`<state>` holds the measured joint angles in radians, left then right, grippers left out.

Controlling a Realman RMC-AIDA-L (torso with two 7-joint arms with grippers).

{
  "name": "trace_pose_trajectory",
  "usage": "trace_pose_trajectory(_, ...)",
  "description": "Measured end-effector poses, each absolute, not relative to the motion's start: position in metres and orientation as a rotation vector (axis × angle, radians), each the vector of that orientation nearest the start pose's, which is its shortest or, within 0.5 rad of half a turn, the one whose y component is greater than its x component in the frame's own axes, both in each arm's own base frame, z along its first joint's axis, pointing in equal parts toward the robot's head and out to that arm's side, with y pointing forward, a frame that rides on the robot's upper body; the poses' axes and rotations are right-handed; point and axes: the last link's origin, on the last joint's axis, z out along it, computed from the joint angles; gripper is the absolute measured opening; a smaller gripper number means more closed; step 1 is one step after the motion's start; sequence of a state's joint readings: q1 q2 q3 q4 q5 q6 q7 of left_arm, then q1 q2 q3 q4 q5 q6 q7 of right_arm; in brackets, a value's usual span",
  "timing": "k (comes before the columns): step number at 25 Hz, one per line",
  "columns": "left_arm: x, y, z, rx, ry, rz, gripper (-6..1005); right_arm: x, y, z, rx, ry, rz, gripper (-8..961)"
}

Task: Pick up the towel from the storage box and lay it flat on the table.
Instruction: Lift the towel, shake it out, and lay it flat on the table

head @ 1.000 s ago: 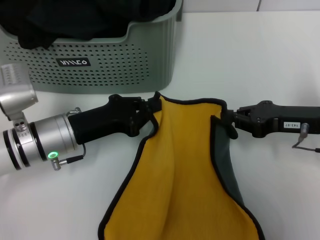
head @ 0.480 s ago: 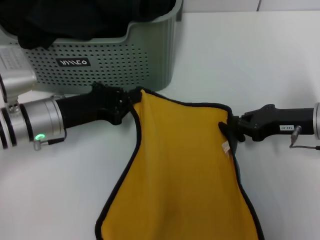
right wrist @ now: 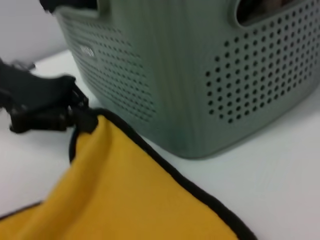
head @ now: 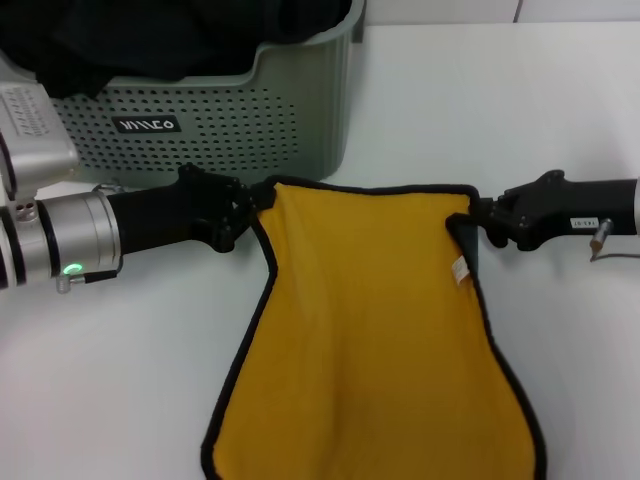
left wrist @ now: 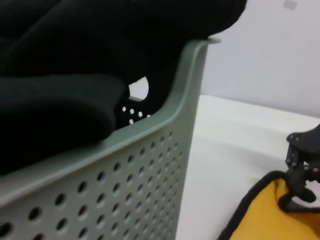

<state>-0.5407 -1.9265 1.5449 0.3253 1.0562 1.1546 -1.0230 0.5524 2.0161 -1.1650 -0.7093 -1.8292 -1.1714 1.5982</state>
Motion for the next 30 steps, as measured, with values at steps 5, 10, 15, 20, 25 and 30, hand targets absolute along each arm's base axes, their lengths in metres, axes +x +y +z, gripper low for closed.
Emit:
trace_pose_trajectory(5,-0.278,0.354,-0.033,-2.605,-0.423,-0.545,22,0.245,0.380,-0.020,-2.684,0.595,0.299,7)
trace_pose_trajectory(10,-0.276,0.361,-0.033,-2.598,-0.366,-0.474,25,0.240,0.391,-0.020,-2.656,0.537,0.254,7)
trace_pose_trajectory(15,-0.274,0.364,-0.036,-2.596,-0.282,-0.392,28,0.239,0.395,-0.022,-2.644,0.509,0.220,7)
trace_pose_trajectory(20,-0.272,0.363,-0.038,-2.571,-0.170,-0.301,31,0.239,0.396,-0.023,-2.637,0.508,0.215,8)
trace_pose_trajectory(25,-0.274,0.358,-0.040,-2.510,-0.106,-0.253,33,0.241,0.396,-0.023,-2.628,0.510,0.212,8)
trace_pose_trajectory(30,-0.279,0.348,-0.045,-2.491,-0.061,-0.221,36,0.240,0.395,-0.024,-2.634,0.528,0.224,8)
